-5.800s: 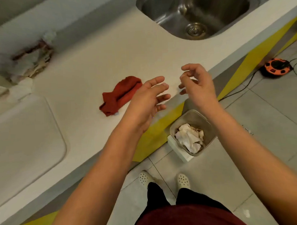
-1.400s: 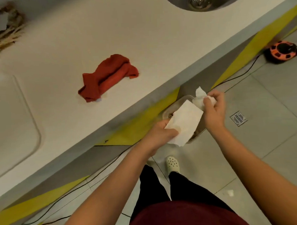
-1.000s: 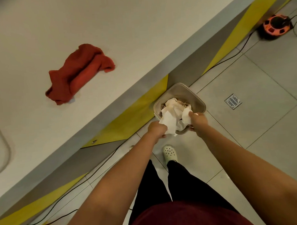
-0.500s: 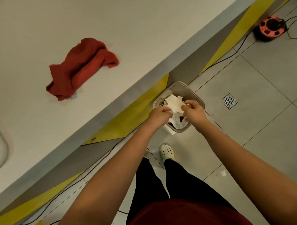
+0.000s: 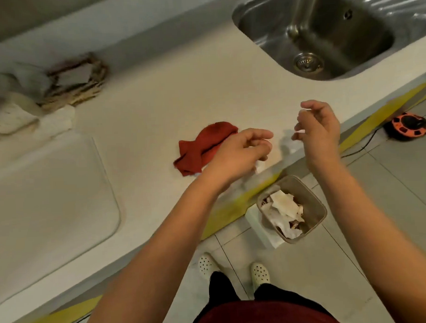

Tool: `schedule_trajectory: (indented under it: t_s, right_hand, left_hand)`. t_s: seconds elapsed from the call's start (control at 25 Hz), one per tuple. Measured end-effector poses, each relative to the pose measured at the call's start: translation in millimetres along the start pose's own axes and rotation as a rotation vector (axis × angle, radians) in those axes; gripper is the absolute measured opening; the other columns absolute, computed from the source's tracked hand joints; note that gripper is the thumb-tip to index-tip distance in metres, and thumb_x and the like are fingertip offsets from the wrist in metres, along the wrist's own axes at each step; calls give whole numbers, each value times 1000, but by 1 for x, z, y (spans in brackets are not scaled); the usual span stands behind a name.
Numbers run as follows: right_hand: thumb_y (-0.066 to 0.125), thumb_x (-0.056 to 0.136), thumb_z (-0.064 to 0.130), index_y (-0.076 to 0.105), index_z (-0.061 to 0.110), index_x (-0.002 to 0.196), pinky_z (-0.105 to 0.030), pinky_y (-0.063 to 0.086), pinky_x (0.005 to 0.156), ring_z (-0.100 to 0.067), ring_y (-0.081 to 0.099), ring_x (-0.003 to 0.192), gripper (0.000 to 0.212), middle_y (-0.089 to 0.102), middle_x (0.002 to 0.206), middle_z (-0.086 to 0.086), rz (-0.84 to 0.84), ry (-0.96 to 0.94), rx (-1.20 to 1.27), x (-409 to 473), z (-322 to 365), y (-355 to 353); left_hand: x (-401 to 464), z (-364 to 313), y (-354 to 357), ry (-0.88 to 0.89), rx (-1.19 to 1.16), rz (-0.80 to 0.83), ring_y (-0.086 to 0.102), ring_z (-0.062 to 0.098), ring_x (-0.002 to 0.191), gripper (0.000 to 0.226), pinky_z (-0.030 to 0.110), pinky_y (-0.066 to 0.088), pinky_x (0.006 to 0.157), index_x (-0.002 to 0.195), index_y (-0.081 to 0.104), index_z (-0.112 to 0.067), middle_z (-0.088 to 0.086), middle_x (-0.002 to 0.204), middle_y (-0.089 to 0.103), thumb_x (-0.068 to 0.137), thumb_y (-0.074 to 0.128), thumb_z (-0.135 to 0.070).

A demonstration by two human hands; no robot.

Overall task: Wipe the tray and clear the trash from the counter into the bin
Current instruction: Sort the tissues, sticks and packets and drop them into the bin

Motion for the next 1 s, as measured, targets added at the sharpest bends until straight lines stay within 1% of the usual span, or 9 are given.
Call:
schedule_trajectory:
  t_s: [0.12, 0.24, 0.32, 0.4, 0.48, 0.64, 0.76, 0.88, 1.0]
  right_hand:
    - [49, 90, 10, 53, 20, 101, -26, 45, 63, -8, 51, 72, 16, 50, 82, 6, 185, 66, -86, -1, 15, 73]
    - [53, 88, 12, 57, 26, 90, -28, 44, 65, -9, 52, 71, 15, 51, 82, 6, 352, 60, -166, -9, 27, 148]
    - [54, 88, 10, 57, 26, 86, -26, 42, 62, -9, 49, 67, 16, 50, 78, 6, 436, 32, -172, -21, 35, 199]
    - [53, 89, 10, 56, 20, 93, -24, 41, 62, -8, 48, 65, 11, 49, 77, 7, 511, -12, -211, -34, 40, 240]
    - [54, 89, 12, 56, 18, 99, -24, 40, 63, -10, 48, 66, 12, 51, 82, 8, 584, -56, -297, -48, 38, 277]
    - [55, 88, 13, 56, 20, 98, -22, 37, 59, -12, 47, 63, 12, 53, 96, 0, 673, -148, -413, -63, 31, 340]
    - [55, 90, 17, 56, 19, 106, -27, 40, 69, -18, 51, 77, 16, 51, 105, -2, 724, -239, -560, -62, 28, 368]
    - [54, 92, 18, 56, 15, 115, -27, 41, 76, -17, 50, 90, 23, 49, 112, -4, 788, -315, -665, -59, 31, 404]
    - [54, 92, 18, 57, 13, 118, -27, 40, 81, -18, 50, 95, 26, 51, 117, -6, 867, -429, -795, -53, 31, 435]
  left_hand:
    - [-17, -20, -80, 34, -27, -191, 56, 9, 70, 18, 15, 44, 55, 103, 60, -20, -4, 81, 59, 91, 53, -8]
    - [-37, -28, -156, 62, -43, -370, 57, 7, 72, 17, 20, 43, 59, 104, 61, -19, -6, 82, 58, 92, 54, -10]
    - [-54, -29, -210, 87, -56, -493, 57, 6, 71, 17, 21, 44, 61, 104, 62, -18, -7, 82, 59, 92, 54, -10]
    - [-66, -26, -254, 98, -80, -595, 57, 6, 70, 16, 20, 44, 60, 102, 61, -19, -7, 81, 60, 91, 54, -9]
    - [-77, -18, -293, 101, -97, -677, 56, 6, 69, 16, 19, 44, 59, 101, 61, -19, -7, 80, 59, 91, 54, -9]
    - [-96, 6, -364, 77, -49, -839, 54, 4, 71, 19, 15, 43, 59, 102, 63, -20, -8, 81, 59, 88, 55, -9]
    - [-96, 21, -399, 31, 17, -908, 55, 10, 78, 19, 18, 42, 62, 100, 64, -21, -6, 90, 62, 85, 58, -11]
    - [-89, 26, -435, -63, 221, -916, 59, 20, 96, 26, 25, 45, 76, 111, 64, -18, 3, 112, 62, 86, 58, -14]
    - [-79, 39, -457, -190, 412, -877, 56, 21, 109, 32, 21, 38, 79, 118, 62, -17, 6, 125, 57, 87, 58, -15]
Point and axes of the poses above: each hand's wrist, its own x-axis towards the middle knuckle, its own y-axis out of the palm, z = x × y, the point moved 8 cm from there along x, towards the middle knuckle
